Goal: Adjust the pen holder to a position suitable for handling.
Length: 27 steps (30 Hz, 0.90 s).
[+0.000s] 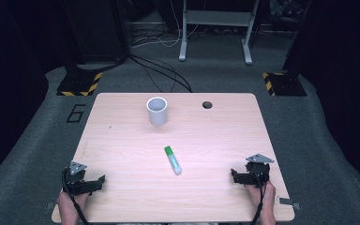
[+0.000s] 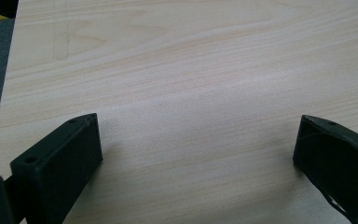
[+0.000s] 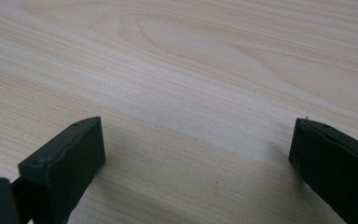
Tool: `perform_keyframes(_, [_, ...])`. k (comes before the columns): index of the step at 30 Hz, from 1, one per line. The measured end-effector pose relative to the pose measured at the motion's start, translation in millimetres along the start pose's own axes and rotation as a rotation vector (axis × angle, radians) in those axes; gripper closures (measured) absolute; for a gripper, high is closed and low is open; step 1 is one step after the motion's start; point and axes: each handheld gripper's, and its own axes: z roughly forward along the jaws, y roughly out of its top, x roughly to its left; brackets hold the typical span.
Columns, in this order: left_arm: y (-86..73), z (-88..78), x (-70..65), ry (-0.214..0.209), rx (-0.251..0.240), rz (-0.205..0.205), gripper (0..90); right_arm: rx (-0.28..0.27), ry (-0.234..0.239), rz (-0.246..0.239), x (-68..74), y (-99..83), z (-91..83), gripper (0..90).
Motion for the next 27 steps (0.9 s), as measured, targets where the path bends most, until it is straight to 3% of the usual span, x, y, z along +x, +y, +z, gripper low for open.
perform_keyframes(3, [-0.4,1.9,-0.5,0.007,-0.020,-0.005,0.9,0.005,0.001,0.003,-0.3,0.1,-0.1,2.9])
perform_keyframes(13, [0.9,1.7,-3.3,0.019,-0.008,-0.020,0.3,0.003,0.002,0.003,-0.4,0.2,0.1,2.7])
perform_keyframes(15, [3.7,4.3,-4.5,0.008,-0.007,-0.019,0.2,0.004,0.002,0.006,-0.1,0.2,0.0,2.7])
perform_keyframes(18, [13.9,7.9,-7.7,-0.049,-0.004,-0.018,2.3,0.003,0.002,0.003,-0.3,0.2,0.1,2.8])
perform_keyframes(22, [20.7,8.6,-12.8,-0.064,-0.025,-0.014,2.7,0.003,0.001,0.003,0.1,0.2,0.0,3.0])
perform_keyframes(27, [40.0,9.9,-21.5,-0.102,-0.044,0.002,3.3,0.002,0.002,0.002,-0.2,0.2,0.1,3.0])
